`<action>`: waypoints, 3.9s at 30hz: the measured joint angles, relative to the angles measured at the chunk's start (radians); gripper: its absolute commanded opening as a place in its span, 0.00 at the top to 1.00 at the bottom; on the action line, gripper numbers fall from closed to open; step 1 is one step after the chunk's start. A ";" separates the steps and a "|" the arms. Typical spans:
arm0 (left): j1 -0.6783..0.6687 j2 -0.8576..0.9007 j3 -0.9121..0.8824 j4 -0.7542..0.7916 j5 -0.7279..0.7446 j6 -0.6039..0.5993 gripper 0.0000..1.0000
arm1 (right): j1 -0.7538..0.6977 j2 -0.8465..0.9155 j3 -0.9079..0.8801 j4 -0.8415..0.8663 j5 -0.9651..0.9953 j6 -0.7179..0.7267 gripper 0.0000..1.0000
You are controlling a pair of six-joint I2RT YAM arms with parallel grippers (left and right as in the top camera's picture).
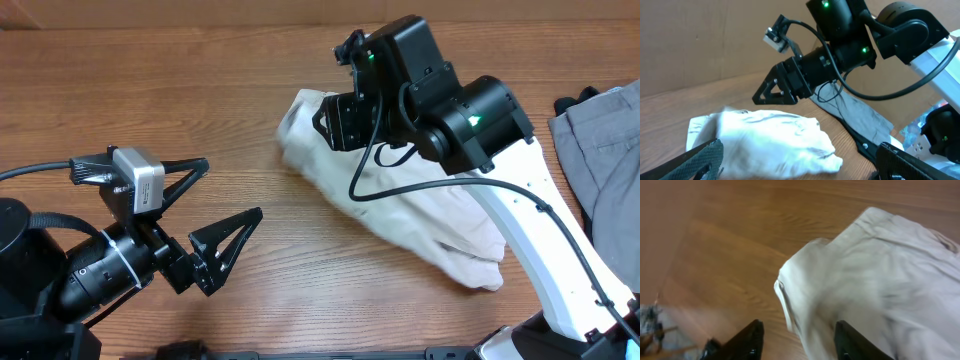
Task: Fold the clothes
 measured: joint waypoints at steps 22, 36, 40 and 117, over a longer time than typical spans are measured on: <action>0.000 0.116 -0.188 -0.307 -0.369 0.052 0.04 | -0.314 -0.134 0.002 -0.092 0.061 0.000 0.25; 0.000 0.567 -0.596 -0.159 -0.540 0.035 0.06 | -0.314 -0.135 0.002 -0.136 0.055 -0.008 0.21; 0.000 0.663 -0.637 -0.105 -0.563 0.019 0.11 | -0.314 -0.135 0.002 -0.142 0.062 -0.016 0.21; 0.053 0.538 -0.116 -0.282 -0.889 -0.121 0.96 | -0.419 0.135 -0.945 0.491 -0.087 -0.070 0.96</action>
